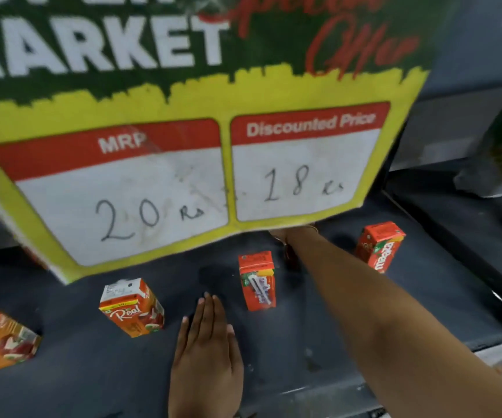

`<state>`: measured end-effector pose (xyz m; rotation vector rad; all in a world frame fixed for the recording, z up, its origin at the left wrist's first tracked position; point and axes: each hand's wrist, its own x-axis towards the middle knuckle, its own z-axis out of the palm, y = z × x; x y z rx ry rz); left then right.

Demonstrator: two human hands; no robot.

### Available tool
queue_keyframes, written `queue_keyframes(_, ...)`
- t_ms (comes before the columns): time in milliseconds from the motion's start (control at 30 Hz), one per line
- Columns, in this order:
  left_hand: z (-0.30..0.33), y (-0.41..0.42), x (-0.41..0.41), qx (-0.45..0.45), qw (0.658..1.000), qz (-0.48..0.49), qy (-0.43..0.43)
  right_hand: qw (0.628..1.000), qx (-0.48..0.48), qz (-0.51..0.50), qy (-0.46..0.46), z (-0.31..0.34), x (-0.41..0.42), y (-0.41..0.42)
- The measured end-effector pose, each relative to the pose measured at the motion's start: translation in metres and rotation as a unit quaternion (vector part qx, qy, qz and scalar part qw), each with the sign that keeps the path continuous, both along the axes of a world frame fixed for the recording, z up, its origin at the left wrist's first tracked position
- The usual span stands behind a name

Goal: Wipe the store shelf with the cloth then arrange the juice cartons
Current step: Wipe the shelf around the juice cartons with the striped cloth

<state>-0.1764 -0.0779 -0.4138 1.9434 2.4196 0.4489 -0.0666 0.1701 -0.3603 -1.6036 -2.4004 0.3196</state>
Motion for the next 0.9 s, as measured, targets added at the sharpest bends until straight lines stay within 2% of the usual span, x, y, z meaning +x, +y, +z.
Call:
queue_keyframes(67,0.001,0.0,-0.001,0.004,1.0,-0.001,-0.002,1.0,0.001,0.005,0.005,-0.001,0.006,-0.008)
queue_keyframes(167,0.004,-0.003,0.0,-0.004,1.0,-0.003,-0.003,0.998,-0.038,0.011,-0.046,-0.004,0.016,-0.019)
queue_keyframes(267,0.002,-0.007,-0.001,-0.01,1.0,-0.009,0.021,0.997,-0.065,-0.011,-0.031,-0.007,0.025,-0.034)
queue_keyframes(700,0.0,-0.018,-0.006,0.008,0.998,-0.034,-0.057,0.997,0.019,-0.068,-0.036,-0.028,0.077,-0.147)
queue_keyframes(900,-0.001,-0.048,-0.021,-0.015,0.995,-0.09,-0.043,0.995,0.026,-0.076,-0.058,-0.027,0.104,-0.227)
